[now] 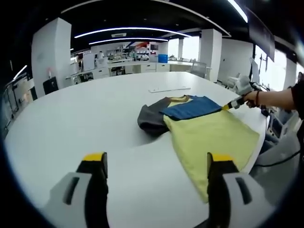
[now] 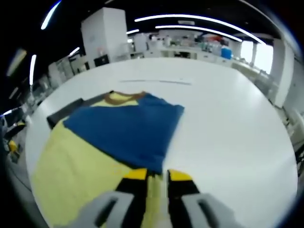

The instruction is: Fold the garment on the visible template until the final outline fits inside the template.

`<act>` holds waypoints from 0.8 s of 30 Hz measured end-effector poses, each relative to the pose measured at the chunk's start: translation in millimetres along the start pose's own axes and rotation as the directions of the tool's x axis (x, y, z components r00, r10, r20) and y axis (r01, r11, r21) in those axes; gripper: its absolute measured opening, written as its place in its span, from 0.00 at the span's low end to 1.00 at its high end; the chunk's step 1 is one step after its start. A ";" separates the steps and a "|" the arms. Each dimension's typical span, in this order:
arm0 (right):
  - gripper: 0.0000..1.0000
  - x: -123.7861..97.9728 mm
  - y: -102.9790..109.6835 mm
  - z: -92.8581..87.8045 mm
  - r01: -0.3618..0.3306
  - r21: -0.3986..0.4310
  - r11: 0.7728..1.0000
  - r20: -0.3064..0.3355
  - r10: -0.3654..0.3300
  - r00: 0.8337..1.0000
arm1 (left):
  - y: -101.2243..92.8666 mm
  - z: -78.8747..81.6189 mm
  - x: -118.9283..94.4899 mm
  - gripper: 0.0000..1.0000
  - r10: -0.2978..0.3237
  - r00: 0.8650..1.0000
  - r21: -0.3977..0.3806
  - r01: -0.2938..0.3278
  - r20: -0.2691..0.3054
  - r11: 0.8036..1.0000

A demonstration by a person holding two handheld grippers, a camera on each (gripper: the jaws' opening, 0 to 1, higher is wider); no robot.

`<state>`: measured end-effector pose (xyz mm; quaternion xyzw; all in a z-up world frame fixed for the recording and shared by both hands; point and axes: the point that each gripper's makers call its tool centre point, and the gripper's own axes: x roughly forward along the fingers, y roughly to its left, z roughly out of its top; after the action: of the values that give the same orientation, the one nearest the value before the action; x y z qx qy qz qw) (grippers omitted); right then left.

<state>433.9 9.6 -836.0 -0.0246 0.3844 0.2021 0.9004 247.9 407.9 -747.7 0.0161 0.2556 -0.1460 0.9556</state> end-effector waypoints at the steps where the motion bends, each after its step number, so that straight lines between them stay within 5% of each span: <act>1: 0.33 -0.4 -0.6 1.7 -0.009 -0.004 1.000 0.006 0.009 1.000 | 0.9 1.4 1.4 0.82 0.003 1.000 -0.003 -0.002 0.005 1.000; 10: 0.73 -18.9 29.7 29.3 -0.142 -0.044 0.989 0.109 0.146 0.983 | 19.1 6.8 18.9 0.72 0.053 0.998 -0.077 -0.049 0.044 0.996; 21: 0.99 -61.2 77.7 32.7 -0.275 -0.147 0.950 0.127 0.294 0.947 | 31.2 9.7 41.7 0.57 0.064 0.997 -0.091 -0.061 0.033 0.994; 24: 0.99 -70.8 83.8 29.9 -0.296 -0.168 0.940 0.120 0.318 0.941 | 34.0 10.3 48.9 0.52 0.055 0.998 -0.084 -0.053 0.016 0.995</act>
<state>378.1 67.9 -756.0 -0.0161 0.3011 0.3695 0.8790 303.1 426.1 -764.4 -0.0181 0.2521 -0.1096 0.9613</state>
